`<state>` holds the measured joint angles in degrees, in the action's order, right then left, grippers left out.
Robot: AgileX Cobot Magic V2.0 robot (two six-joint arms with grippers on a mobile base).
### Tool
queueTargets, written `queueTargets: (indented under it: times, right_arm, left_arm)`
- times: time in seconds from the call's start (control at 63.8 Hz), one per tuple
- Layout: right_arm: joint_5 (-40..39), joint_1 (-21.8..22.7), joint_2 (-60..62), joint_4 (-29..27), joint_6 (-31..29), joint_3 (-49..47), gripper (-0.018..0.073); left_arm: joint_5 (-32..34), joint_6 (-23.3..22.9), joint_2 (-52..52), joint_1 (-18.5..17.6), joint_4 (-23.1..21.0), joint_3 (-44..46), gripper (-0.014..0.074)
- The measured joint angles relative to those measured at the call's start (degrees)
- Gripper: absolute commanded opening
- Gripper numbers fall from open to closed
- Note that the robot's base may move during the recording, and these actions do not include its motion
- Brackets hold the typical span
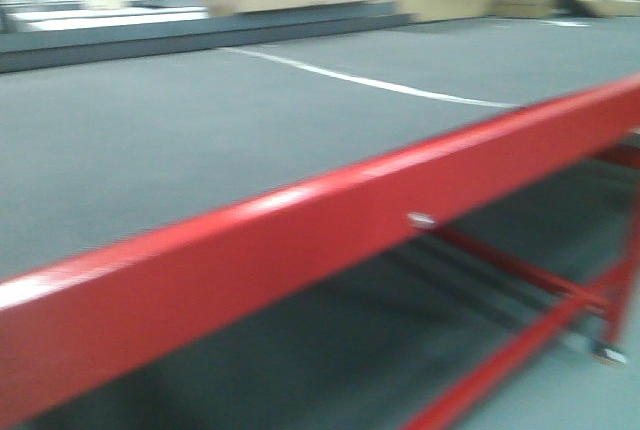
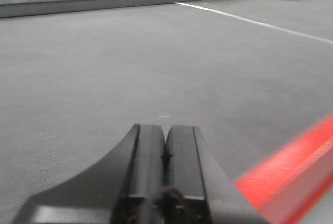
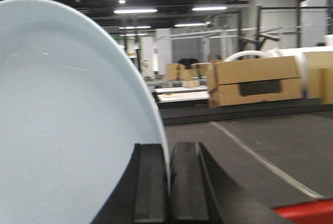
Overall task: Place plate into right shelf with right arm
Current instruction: 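Drive the base to the steel shelf holding the plate in the right gripper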
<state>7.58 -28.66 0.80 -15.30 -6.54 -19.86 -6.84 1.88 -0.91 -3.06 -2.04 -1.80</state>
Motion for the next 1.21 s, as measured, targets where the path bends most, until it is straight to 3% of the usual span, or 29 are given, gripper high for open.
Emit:
queueTargets:
  times: [1.208]
  right_arm:
    - [0.00,0.00,0.00,0.00,0.00,0.00,0.0055]
  left_arm:
    - [0.00,0.00,0.00,0.00,0.00,0.00,-0.0047]
